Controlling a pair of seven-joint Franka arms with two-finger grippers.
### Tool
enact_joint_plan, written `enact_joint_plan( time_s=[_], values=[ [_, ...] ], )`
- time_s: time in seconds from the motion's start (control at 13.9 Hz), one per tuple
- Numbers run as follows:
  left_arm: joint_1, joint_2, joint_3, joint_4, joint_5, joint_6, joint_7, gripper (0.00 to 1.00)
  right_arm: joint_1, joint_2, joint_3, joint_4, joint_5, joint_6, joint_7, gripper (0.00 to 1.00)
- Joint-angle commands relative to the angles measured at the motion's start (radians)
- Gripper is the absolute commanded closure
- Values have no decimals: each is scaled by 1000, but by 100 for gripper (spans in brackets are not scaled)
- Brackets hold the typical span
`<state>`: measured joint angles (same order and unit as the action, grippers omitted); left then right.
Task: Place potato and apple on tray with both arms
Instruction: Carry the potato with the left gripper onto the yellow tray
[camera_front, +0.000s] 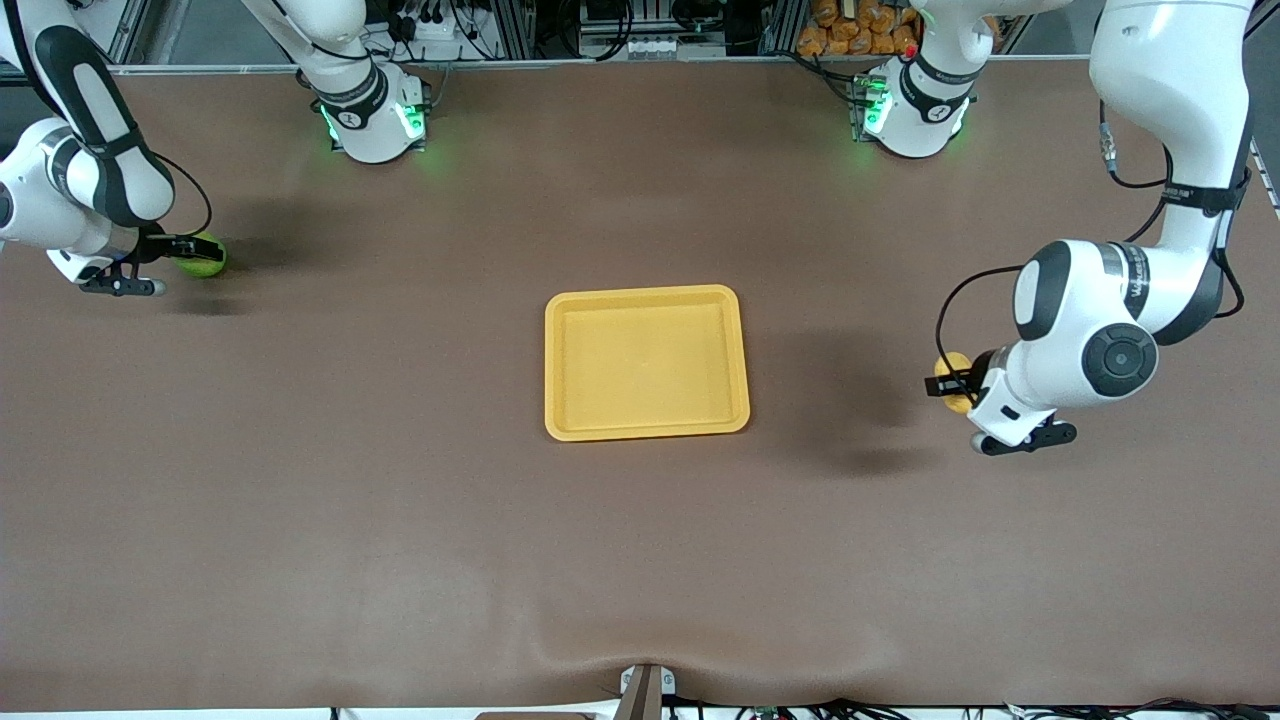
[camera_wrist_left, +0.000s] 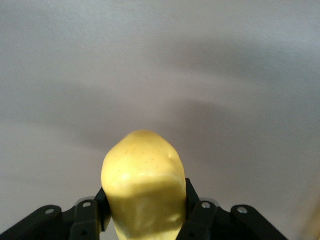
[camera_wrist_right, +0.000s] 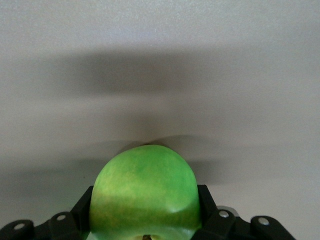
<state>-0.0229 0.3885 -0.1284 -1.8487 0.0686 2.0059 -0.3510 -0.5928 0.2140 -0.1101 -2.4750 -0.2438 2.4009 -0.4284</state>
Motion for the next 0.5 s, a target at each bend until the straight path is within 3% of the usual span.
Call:
enact_joint_plan(
  time_s=[0.0,0.22,0.43],
  values=[
    [-58,-43,0,-14,23,-36,-98,100,-30,-2,23,11,-20,-34,-16,100],
    [-109,-63,-4,-14,22,-62,-181,100,-6,-4,29,59,-14,-98,-20,100],
    [-117,-73,-60,-12,22,-81,-261,100,47,-7,29,115,-9,-153,-20,100]
  ],
)
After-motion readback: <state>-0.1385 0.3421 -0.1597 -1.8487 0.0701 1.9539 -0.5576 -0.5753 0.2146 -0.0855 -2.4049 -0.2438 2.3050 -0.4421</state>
